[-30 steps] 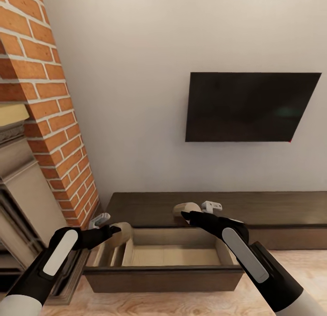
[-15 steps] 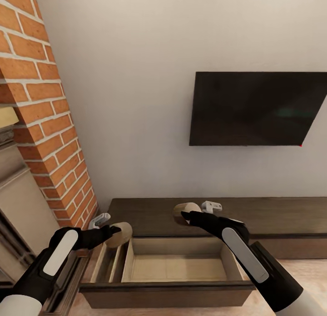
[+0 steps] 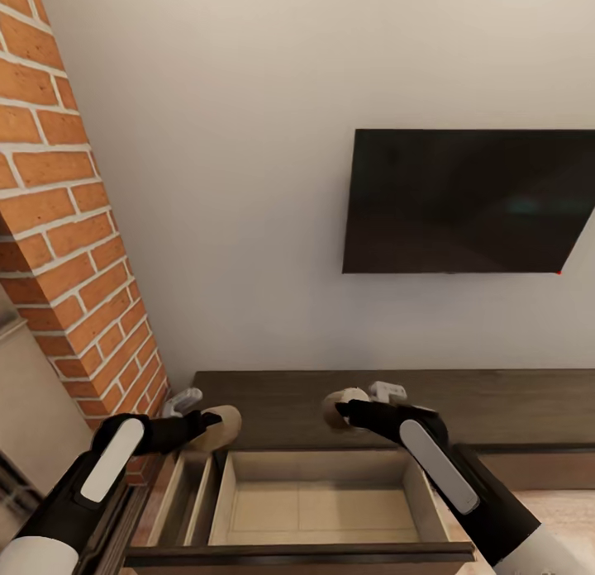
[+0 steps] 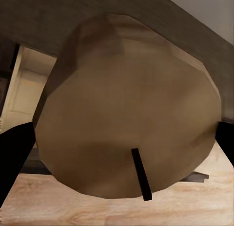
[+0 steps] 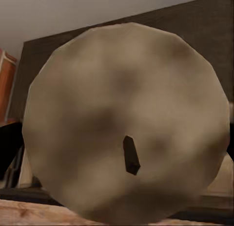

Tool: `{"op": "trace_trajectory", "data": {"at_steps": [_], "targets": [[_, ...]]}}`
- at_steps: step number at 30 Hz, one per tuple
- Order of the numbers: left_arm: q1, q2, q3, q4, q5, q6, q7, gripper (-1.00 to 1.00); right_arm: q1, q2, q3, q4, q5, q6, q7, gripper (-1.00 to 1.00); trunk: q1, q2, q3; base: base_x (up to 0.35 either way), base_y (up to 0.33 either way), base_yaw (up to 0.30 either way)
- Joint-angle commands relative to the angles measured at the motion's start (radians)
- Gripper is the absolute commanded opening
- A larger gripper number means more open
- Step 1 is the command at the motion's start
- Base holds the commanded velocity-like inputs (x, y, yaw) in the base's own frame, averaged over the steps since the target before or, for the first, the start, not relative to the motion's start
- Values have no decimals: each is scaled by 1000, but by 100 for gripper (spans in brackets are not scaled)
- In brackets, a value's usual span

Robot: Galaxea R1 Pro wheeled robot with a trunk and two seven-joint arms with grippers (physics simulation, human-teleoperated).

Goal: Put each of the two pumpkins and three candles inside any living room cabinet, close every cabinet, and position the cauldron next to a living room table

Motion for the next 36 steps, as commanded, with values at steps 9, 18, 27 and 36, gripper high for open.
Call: {"op": "trace_trajectory", "data": {"at_steps": [9, 18, 27, 36], "targets": [[-2, -77, -66, 9, 2, -5, 229, -100, -10, 146, 12, 192, 2, 41, -44, -100, 0, -1, -1, 6, -2, 0], [-7, -215, -80, 72, -125, -19, 333, -100, -16, 249, 15, 277, 62, 58, -157, -100, 0, -1, -1, 0, 0, 0], [-11, -296, -80, 166, -275, -92, 334, -100, -9, 276, 18, 360, 119, 57, -169, -100, 0, -1, -1, 0, 0, 0], [-11, -299, -79, 176, -287, -97, 332, -100, -9, 277, 18, 359, 127, 50, -161, -100, 0, -1, -1, 0, 51, 0]]}}
